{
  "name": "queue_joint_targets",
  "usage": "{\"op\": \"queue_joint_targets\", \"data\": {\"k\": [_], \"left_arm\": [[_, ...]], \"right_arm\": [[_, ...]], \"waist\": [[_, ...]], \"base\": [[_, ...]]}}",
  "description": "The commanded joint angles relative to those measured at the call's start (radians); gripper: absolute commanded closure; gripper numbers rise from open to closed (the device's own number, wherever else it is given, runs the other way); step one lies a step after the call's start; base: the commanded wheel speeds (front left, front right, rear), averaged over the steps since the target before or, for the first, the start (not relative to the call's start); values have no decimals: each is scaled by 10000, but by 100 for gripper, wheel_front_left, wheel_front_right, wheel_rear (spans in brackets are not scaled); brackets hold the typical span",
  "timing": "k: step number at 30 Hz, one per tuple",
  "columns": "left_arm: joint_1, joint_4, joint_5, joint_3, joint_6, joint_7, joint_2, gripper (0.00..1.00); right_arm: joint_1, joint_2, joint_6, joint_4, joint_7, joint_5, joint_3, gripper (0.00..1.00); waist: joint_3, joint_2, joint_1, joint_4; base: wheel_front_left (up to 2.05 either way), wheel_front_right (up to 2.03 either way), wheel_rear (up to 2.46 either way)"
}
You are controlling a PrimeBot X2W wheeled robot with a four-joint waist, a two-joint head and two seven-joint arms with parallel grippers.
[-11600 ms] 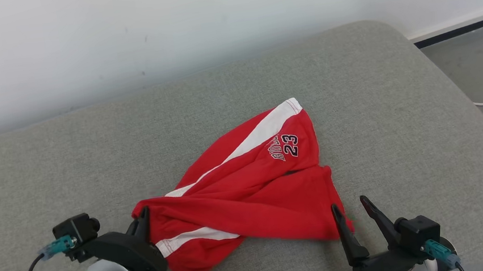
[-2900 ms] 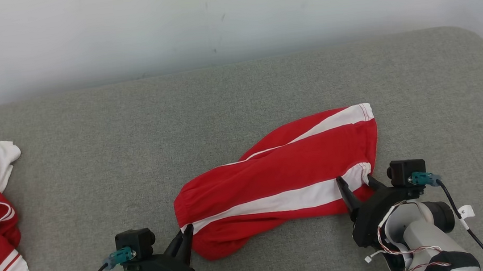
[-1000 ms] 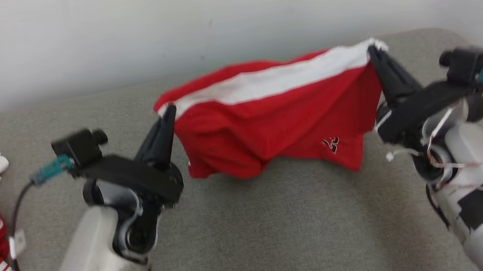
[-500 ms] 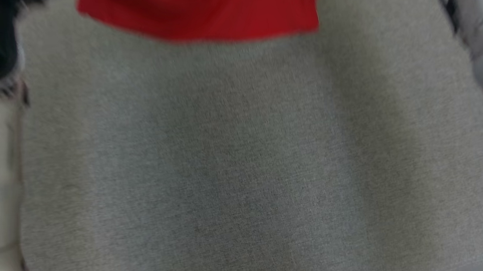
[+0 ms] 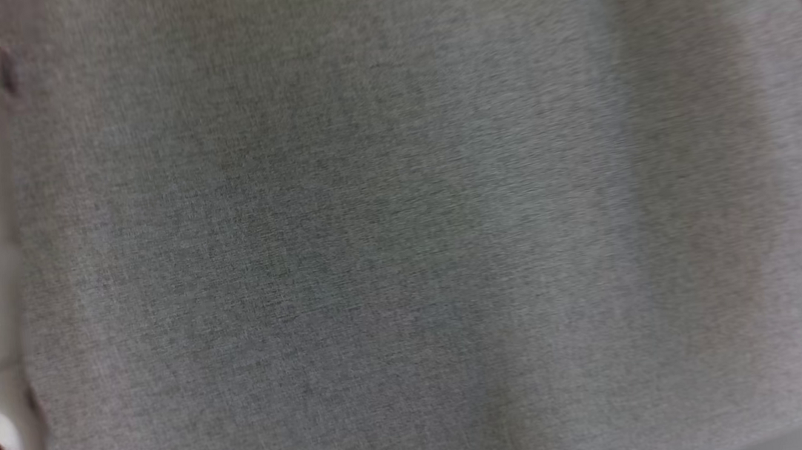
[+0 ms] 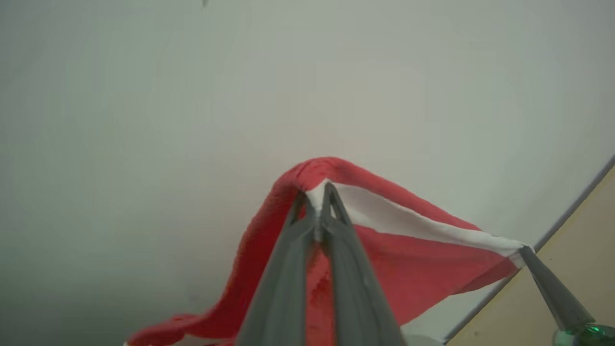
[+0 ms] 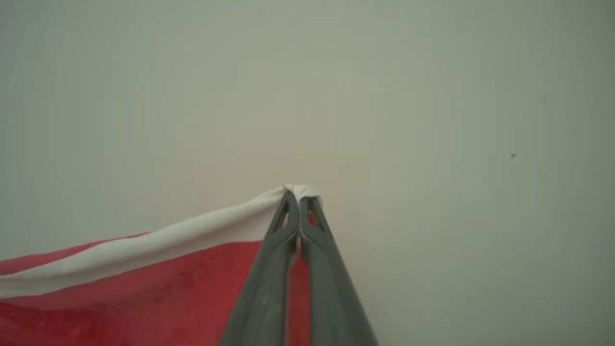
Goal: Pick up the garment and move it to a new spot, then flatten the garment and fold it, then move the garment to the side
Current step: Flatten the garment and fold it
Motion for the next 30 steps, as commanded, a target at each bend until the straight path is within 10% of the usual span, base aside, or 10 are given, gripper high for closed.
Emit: {"op": "queue_joint_targets", "data": {"k": [1,10,18,30], "left_arm": [[369,11,-49,-204,-61,-67,1,100],[3719,-1376,-1999,-1787,-53,-381,409,100],[6445,-2154,-3058,-2301,-57,-445,899,100],[9295,-2290,-2927,-3335,293,-17,1313,100]], "right_arm": [[263,-199,-28,-126,-43,15,183,100],[3535,-1374,-29,-1403,593,1243,1740,100],[7472,-2176,-29,-4212,2873,2116,533,100],[12958,-889,-29,-8009,8173,967,-2040,100]], "waist": [[310,-3,-4,252],[-1123,-3,-4,549],[-3054,-3,-4,559],[-5165,-3,-4,471]], "base": [[0,0,0],[0,0,0],[0,0,0],[0,0,0]]}}
